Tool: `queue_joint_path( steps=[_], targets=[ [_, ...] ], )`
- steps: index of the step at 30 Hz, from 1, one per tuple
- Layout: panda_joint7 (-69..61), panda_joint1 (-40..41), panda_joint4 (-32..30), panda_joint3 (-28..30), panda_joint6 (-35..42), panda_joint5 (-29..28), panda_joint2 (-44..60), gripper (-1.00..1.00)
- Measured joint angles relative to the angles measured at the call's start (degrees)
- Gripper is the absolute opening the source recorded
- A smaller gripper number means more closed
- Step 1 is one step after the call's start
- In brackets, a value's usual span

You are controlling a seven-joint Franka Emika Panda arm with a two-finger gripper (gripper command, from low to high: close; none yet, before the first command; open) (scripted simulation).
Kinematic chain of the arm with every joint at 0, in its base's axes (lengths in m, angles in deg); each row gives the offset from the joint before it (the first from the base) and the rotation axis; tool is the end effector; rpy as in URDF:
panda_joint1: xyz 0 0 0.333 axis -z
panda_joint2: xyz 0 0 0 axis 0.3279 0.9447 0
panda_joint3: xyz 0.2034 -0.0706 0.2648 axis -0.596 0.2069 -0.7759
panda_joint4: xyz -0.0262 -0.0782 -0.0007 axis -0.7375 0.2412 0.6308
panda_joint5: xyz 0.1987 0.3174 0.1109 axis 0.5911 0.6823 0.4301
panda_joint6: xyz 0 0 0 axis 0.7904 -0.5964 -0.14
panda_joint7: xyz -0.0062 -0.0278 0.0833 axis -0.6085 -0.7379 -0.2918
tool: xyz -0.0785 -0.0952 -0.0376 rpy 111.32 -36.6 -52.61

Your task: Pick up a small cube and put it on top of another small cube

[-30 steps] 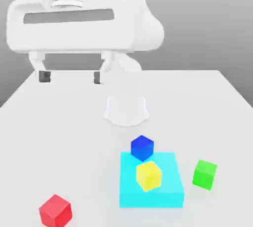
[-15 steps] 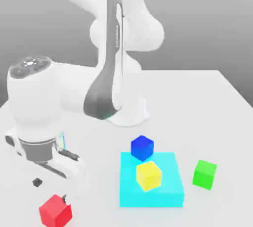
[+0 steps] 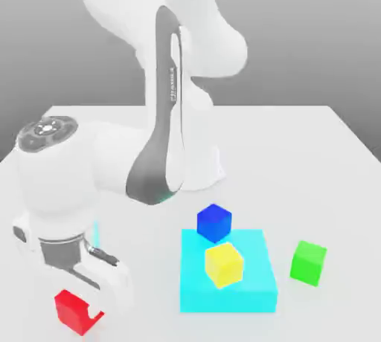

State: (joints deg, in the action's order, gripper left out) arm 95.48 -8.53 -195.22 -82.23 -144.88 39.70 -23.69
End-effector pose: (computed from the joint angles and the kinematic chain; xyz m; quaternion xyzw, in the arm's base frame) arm 0.4770 -0.1548 0.2064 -0.8005 0.5993 0.0002 0.0006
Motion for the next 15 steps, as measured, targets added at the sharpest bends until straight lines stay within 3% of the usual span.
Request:
queue_joint_path(
  steps=[15],
  targets=[
    [-31.21,-10.90,-21.48,-5.28,9.51,-4.55,-31.02,-1.00]
  ],
)
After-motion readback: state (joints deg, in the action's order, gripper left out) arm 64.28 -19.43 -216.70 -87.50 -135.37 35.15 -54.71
